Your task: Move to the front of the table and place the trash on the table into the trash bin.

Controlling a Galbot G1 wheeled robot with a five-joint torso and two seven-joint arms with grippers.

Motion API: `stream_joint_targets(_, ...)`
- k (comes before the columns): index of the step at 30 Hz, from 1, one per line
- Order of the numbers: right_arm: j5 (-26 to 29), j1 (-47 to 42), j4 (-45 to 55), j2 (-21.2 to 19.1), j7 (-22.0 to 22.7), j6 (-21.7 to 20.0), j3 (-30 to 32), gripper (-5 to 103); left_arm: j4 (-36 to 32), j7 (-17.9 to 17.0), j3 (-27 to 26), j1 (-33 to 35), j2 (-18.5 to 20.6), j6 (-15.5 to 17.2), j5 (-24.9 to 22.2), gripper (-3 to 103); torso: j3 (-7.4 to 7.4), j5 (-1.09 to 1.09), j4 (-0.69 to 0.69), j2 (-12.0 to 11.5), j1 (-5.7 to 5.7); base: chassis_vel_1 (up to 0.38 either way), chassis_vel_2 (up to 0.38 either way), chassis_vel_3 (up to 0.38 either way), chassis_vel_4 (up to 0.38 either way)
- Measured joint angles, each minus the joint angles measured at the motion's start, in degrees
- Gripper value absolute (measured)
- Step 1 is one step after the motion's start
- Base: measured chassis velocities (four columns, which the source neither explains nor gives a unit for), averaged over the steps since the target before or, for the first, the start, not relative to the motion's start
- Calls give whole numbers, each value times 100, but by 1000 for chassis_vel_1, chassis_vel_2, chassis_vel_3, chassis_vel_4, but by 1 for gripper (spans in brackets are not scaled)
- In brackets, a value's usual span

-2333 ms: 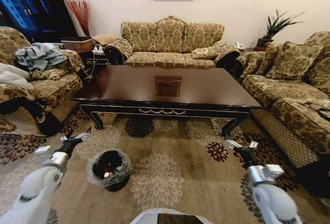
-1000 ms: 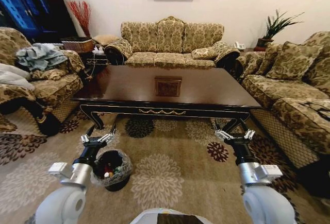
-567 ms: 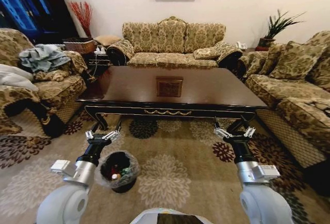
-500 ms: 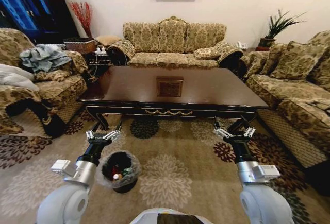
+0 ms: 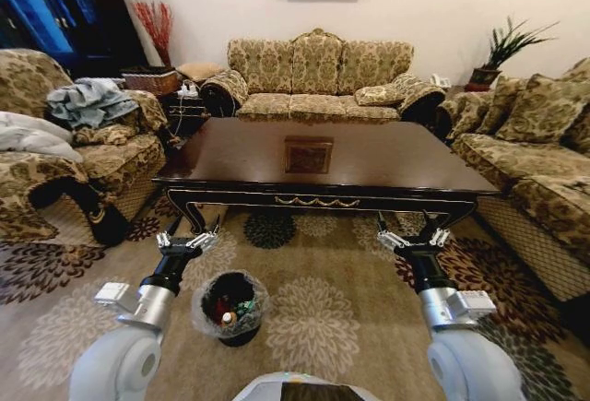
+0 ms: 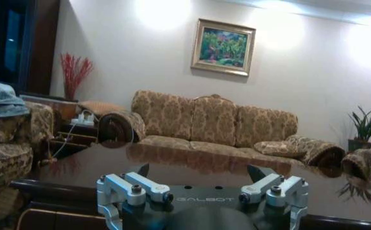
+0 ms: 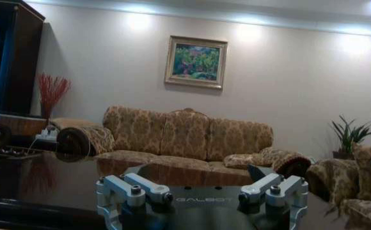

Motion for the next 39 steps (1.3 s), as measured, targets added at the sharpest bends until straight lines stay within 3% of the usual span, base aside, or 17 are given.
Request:
stream_joint_targets(13, 47, -57, 195, 17, 222, -228, -168, 100, -30, 3, -148, 104, 45, -26, -84, 100, 0, -3, 2, 0, 1, 160, -137, -161, 153)
stream_joint_targets(24, 181, -187, 37, 74, 119, -219, -77, 100, 81, -100, 207, 29, 113, -250, -34, 100, -3, -3, 1, 3, -3, 289, -307, -295, 279)
stream_joint_targets(28, 224, -244, -6, 92, 392, -275, -33, 100, 153, -277, 350, -23, 84, -298, -33, 100, -5, -3, 1, 5, -6, 185, -177, -222, 162)
stream_joint_targets(35, 484, -232, -107, 207, 348, -280, 55, 100, 182, -312, 295, -101, 182, -121, -2, 100, 3, -1, 1, -1, 5, -2, 10, -15, -8)
stream_joint_targets(39, 488, -319, -62, 247, 94, -315, 73, 100, 325, -76, 109, -55, 298, 232, 172, 100, 2, -3, 1, -1, 5, -43, 28, 49, -27)
